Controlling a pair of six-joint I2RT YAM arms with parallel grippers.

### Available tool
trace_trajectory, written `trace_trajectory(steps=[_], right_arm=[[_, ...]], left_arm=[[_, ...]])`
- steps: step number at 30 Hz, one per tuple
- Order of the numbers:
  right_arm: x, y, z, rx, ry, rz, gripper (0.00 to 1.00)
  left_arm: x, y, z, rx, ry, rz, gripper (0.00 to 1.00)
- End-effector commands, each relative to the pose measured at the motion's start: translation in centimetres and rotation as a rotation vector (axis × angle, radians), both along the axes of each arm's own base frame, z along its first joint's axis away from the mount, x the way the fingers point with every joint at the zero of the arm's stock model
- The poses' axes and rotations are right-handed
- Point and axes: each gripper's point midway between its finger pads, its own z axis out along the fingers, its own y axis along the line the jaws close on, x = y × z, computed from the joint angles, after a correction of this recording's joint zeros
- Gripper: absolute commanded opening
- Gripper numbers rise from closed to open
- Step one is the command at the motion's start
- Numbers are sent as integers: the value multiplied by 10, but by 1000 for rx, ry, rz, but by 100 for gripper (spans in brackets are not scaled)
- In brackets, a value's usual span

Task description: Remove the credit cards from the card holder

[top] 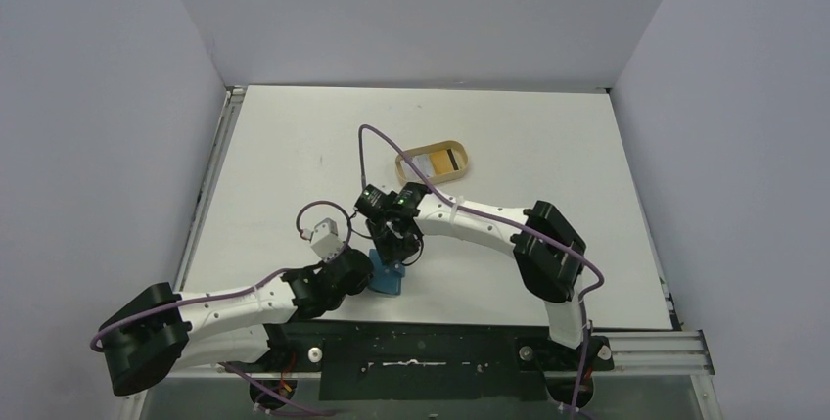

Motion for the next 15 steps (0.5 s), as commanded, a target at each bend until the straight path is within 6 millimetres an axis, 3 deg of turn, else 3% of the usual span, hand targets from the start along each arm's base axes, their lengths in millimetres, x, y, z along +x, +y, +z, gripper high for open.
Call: trace_trajectory(steps=[1, 15], right_arm=[[2, 8, 9, 7, -34, -25, 33], [1, 9, -5, -23, -15, -31, 31]], left_arm=[[1, 2, 4, -12, -16, 13, 0], [0, 4, 3, -14, -15, 19, 0]])
